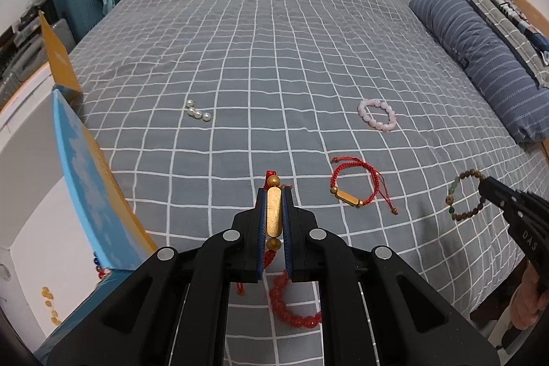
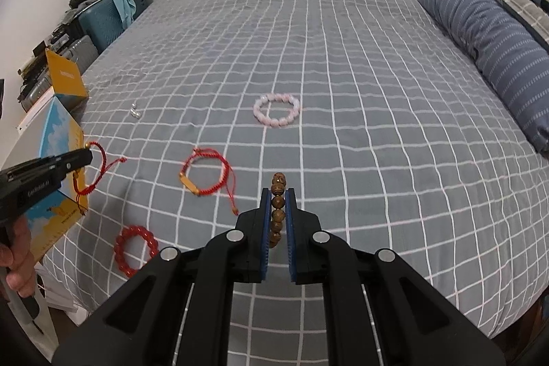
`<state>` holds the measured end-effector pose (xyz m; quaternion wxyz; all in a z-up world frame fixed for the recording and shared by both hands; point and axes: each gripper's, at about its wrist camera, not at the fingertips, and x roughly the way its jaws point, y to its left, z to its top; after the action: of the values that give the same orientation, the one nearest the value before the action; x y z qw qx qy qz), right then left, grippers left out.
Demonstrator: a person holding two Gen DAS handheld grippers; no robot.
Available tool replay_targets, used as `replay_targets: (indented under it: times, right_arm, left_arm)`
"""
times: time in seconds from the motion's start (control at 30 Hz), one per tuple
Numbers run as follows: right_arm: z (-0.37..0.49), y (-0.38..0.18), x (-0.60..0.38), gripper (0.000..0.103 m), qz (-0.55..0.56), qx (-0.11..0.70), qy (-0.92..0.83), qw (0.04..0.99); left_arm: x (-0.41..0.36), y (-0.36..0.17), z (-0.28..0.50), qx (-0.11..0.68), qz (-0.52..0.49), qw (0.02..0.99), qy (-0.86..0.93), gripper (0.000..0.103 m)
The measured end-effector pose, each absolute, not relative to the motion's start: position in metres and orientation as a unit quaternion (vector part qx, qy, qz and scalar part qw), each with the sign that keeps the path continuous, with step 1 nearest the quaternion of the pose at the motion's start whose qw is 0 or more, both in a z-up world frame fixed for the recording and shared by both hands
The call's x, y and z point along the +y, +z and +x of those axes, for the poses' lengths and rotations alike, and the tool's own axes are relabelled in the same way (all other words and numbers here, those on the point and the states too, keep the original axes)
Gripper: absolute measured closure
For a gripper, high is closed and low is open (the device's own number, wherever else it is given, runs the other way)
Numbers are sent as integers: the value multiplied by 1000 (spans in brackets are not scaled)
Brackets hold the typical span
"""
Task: Organize jewelry
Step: 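Carry the red string and wooden bracelets with both tools into the white box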
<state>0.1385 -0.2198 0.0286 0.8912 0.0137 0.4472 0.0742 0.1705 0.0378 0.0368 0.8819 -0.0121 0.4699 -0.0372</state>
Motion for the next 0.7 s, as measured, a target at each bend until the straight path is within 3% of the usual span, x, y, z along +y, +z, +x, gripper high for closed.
replay_targets:
  times: [0.7]
  right_arm:
    - [179,87,-130,96,-20,406,162,899]
  left_arm:
    - [97,86,148,443,-41,895,17,95]
